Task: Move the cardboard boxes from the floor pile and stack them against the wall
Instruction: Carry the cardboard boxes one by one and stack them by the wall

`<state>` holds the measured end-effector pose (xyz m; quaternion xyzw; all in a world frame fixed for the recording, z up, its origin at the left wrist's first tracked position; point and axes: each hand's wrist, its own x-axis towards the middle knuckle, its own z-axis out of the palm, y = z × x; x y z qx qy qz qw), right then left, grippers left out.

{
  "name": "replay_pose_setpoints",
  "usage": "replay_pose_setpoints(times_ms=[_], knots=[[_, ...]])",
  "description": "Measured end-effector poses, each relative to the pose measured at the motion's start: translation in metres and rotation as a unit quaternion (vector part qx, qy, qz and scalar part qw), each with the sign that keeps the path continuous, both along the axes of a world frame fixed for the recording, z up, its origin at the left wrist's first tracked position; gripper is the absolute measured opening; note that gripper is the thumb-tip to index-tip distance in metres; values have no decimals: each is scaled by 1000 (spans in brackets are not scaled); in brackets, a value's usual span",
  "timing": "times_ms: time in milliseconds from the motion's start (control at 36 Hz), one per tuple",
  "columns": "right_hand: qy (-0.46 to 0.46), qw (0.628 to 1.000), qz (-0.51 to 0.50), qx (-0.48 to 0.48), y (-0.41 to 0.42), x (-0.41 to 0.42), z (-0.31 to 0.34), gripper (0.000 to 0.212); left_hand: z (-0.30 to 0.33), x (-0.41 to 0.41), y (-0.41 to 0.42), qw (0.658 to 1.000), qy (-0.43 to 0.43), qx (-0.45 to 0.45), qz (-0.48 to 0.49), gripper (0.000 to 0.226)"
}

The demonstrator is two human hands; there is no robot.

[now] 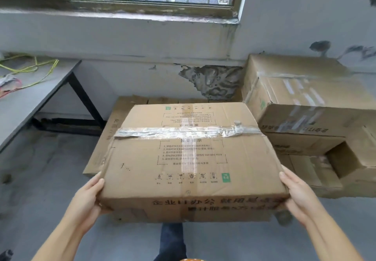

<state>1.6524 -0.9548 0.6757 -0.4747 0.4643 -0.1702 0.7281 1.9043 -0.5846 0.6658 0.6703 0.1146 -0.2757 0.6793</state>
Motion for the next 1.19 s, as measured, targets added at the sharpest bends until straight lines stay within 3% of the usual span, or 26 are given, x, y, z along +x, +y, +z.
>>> replay_pose_setpoints(times_ms=[278, 472, 611, 833, 944, 1028, 1194], knots=[[12, 999, -46, 6, -85, 145, -14, 38, -11, 185, -107, 998, 8, 25, -50, 39], [27, 997, -77, -16, -149, 216, -47, 37, -42, 253, -188, 998, 13, 28, -61, 42], [75, 989, -123, -35, -174, 240, -112, 39, -94, 276, -223, 998, 21, 35, -44, 40], [143, 960, -233, 62, -149, 238, -205, 48, -188, 252, -232, 989, 68, 130, -18, 60], [134, 939, -278, 150, -140, 240, -210, 54, -197, 252, -233, 987, 63, 148, 13, 68], [102, 930, -269, 231, -141, 247, -204, 62, -193, 254, -240, 984, 91, 147, 33, 51], [99, 942, -236, 218, -167, 256, -201, 64, -195, 261, -257, 987, 105, 122, 22, 38]])
